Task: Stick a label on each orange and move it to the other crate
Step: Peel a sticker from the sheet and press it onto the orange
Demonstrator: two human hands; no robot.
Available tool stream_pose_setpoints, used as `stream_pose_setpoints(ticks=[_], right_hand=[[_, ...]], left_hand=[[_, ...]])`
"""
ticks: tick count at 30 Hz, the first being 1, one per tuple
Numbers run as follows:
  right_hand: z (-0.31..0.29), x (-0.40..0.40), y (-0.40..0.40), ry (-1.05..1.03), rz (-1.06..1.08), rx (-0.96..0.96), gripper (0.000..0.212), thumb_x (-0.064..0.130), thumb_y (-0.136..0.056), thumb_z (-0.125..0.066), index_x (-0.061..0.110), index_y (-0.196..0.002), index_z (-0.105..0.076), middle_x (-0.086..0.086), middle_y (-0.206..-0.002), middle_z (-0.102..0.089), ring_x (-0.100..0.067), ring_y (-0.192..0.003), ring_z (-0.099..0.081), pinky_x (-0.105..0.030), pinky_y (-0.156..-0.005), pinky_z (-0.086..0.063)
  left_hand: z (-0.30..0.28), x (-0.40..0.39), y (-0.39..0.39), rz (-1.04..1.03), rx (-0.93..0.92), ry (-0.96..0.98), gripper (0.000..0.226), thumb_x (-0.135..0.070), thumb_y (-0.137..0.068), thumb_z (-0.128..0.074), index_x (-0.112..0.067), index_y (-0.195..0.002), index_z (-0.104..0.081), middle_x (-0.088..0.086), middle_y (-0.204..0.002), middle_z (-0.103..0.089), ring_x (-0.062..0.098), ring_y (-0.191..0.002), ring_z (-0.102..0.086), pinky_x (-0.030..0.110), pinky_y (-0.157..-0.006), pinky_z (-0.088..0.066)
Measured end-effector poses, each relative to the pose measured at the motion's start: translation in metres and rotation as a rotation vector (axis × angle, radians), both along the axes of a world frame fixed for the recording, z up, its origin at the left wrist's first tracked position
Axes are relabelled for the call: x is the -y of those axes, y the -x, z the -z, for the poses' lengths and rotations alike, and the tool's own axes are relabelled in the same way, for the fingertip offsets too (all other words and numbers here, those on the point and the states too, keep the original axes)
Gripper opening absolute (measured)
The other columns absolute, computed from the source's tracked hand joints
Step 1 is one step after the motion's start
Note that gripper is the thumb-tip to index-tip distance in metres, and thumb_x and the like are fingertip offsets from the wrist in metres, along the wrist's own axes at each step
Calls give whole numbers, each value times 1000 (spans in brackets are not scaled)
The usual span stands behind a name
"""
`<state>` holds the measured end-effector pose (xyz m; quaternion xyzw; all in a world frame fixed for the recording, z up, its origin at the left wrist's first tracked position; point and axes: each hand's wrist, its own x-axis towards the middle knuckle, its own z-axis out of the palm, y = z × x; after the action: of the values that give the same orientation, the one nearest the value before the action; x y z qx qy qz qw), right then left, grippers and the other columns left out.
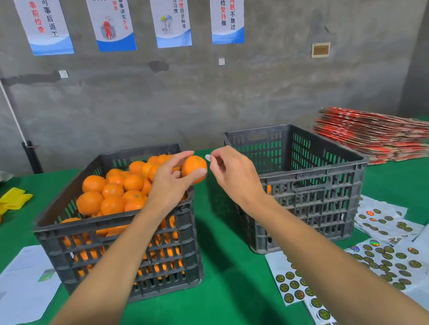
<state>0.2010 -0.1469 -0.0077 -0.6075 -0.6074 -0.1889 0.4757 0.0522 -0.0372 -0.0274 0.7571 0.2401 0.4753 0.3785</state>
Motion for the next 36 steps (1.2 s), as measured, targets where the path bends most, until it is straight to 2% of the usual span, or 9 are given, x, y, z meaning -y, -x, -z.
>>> stream_pose_setpoints(ticks=[4, 10, 15, 18, 23, 26, 29, 33, 36], right_hand=[[6, 0, 4, 7, -47, 124, 20, 19, -102, -60, 5, -110, -71, -8, -104, -67, -25, -86, -66, -44, -72, -55], [9, 2, 3, 40, -135, 187, 33, 14, -102, -55, 2, -131, -64, -9, -132, -64, -23, -119, -61, -39, -99, -53], [13, 0, 8, 92, -149, 200, 58, 45, -93, -70, 14, -140, -55, 0, -139, -58, -16, -125, -56, -30, -100, -51], [16, -2, 7, 71, -194, 134, 60, 46, -89, -76, 16, -136, -55, 2, -132, -60, -13, -118, -58, -31, -95, -54], [14, -2, -12, 116, -121, 48, 59, 44, -90, -74, 17, -139, -52, 0, -136, -57, -19, -116, -59, -40, -95, -52], [12, 7, -49, 130, 136, 70, 58, 45, -95, -67, 16, -143, -50, -5, -142, -54, -34, -110, -64, -45, -90, -53], [16, 21, -93, 231, 352, 0, 61, 48, -98, -60, 16, -148, -46, -9, -144, -53, -38, -106, -66, -45, -92, -50], [25, 35, -128, 342, 453, -148, 57, 52, -97, -60, 20, -144, -55, -11, -133, -65, -37, -112, -64, -48, -103, -47], [25, 35, -133, 375, 418, -209, 56, 54, -97, -61, 23, -143, -59, -9, -128, -69, -35, -116, -64, -46, -104, -48]], left_hand=[[-3, 5, 5, 45, -14, -17, 57, -55, -84, -77, -40, -137, -61, -24, -132, -61, -10, -117, -58, -1, -87, -44], [-4, 2, 8, 109, 75, 91, 57, -54, -85, -75, -37, -138, -62, -6, -131, -65, 15, -117, -67, 37, -86, -63], [-5, 7, 8, 54, 41, 25, 58, -74, -79, -70, -41, -126, -68, -23, -117, -67, 1, -111, -66, 26, -82, -62], [-6, 10, 8, 56, 15, 14, 67, -77, -77, -68, -38, -131, -67, -22, -120, -67, -5, -111, -64, 15, -81, -57], [-13, 13, 12, 51, -58, 90, 73, -71, -82, -68, -26, -140, -61, -7, -114, -72, 12, -95, -74, 24, -72, -59], [-23, -9, 41, -234, -248, -23, 53, -54, -92, -67, -22, -134, -65, -2, -123, -70, 11, -99, -69, 25, -82, -53], [-24, -37, 92, -554, -561, -136, 43, -35, -98, -65, -12, -134, -64, 13, -135, -65, 31, -120, -62, 44, -102, -50], [-20, -64, 154, -865, -915, -140, 40, -31, -93, -66, -13, -129, -64, 25, -130, -62, 46, -120, -56, 54, -98, -51], [-17, -78, 181, -804, -1169, 74, 39, -28, -86, -66, -5, -118, -66, 24, -122, -66, 42, -110, -64, 45, -92, -54]])
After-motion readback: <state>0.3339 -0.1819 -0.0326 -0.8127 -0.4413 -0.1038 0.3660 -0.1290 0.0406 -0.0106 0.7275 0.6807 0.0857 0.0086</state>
